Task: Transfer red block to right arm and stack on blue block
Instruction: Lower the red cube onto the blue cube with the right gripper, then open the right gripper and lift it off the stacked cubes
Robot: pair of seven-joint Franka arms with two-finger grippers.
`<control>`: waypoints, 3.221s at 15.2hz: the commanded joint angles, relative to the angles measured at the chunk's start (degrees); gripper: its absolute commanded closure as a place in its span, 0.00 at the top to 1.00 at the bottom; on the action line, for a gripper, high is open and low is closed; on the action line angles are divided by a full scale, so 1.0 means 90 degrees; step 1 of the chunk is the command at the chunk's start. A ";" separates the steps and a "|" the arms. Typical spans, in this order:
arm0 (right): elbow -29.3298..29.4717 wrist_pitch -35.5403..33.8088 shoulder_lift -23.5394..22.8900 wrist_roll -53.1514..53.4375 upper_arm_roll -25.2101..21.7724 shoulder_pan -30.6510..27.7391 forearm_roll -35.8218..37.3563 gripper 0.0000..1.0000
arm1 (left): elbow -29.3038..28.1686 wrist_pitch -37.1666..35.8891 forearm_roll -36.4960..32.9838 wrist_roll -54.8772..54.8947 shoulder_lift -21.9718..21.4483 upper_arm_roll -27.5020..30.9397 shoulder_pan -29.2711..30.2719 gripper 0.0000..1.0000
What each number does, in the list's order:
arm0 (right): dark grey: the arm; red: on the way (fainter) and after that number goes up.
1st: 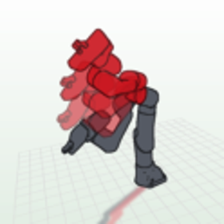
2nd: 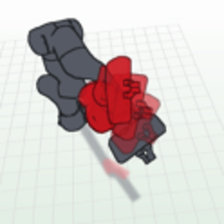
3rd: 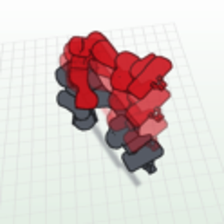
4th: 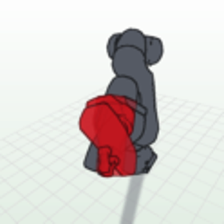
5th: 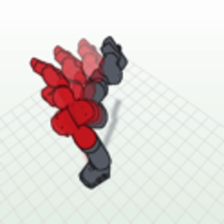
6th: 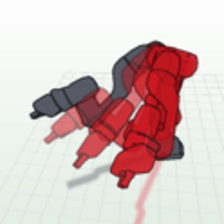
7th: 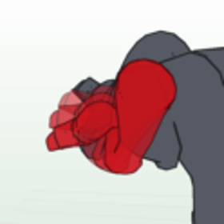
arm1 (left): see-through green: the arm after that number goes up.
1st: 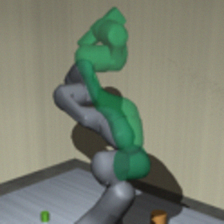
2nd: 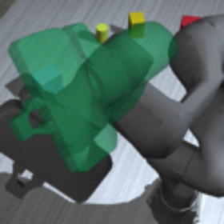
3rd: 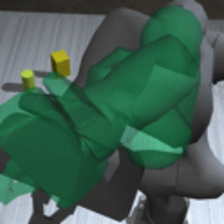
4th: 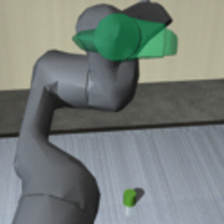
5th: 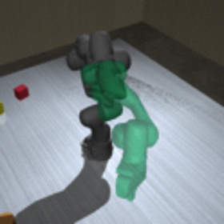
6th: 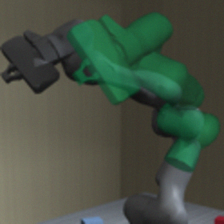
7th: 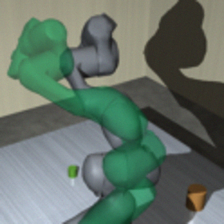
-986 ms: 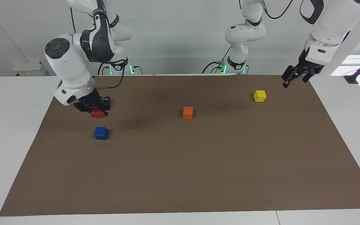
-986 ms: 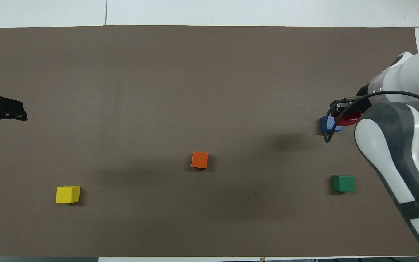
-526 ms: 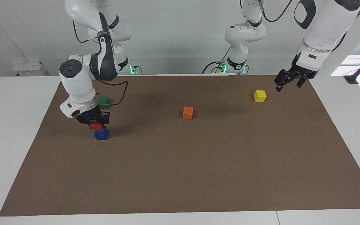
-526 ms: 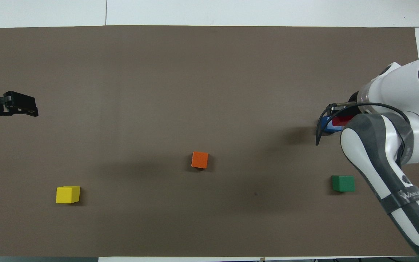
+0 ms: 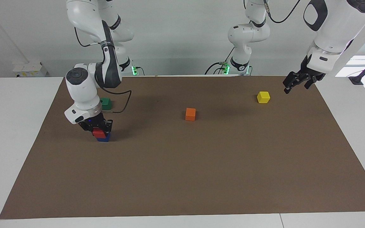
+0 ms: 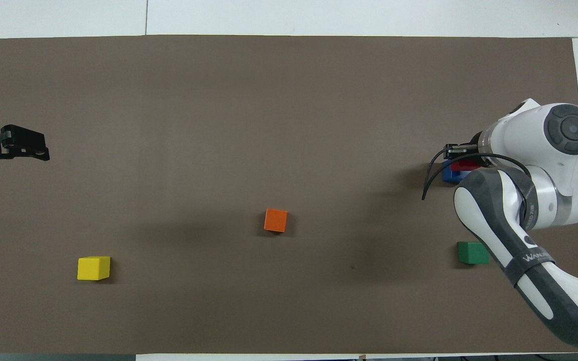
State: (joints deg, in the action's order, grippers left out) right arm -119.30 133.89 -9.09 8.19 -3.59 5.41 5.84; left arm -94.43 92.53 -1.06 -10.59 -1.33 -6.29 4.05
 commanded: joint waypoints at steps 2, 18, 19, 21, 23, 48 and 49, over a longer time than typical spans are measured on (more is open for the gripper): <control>-0.0250 0.0338 0.0053 0.0194 0.0087 -0.0142 0.0182 0.00 | 0.0034 -0.0076 0.0069 -0.0014 0.0002 0.0123 -0.0127 1.00; -0.0338 0.0368 0.0004 0.0155 0.0116 -0.0366 -0.0384 0.08 | 0.0141 -0.0037 0.0049 0.0064 0.0031 0.0006 -0.0264 1.00; -0.0328 0.0349 0.0004 0.0135 0.0116 -0.0366 -0.0394 0.07 | 0.0141 -0.0017 0.0059 0.0054 0.0031 0.0006 -0.0264 1.00; -0.0319 0.0319 0.0014 0.0125 0.0116 -0.0337 -0.0550 0.07 | 0.0122 0.0051 0.0069 0.0044 0.0021 -0.0004 -0.0254 1.00; -0.0319 0.0338 0.0014 -0.0011 0.0116 -0.0347 -0.0570 0.27 | 0.0053 0.0022 0.0079 0.0015 -0.0008 0.0006 -0.0264 1.00; 0.2592 -0.4387 0.0872 -0.1340 0.0145 -0.0337 -0.0560 1.00 | 0.0014 -0.0017 0.0079 -0.0014 -0.0028 0.0064 -0.0157 1.00; 0.2582 -0.4446 0.0999 -0.1340 0.0116 -0.0347 -0.0570 1.00 | 0.0014 -0.0017 0.0079 -0.0014 -0.0028 0.0064 -0.0157 1.00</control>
State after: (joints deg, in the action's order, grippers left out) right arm -96.66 96.29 -1.87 -2.42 -2.65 3.31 1.45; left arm -94.12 92.61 -1.06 -10.67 -1.33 -5.81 2.60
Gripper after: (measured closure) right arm 0.000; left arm 0.000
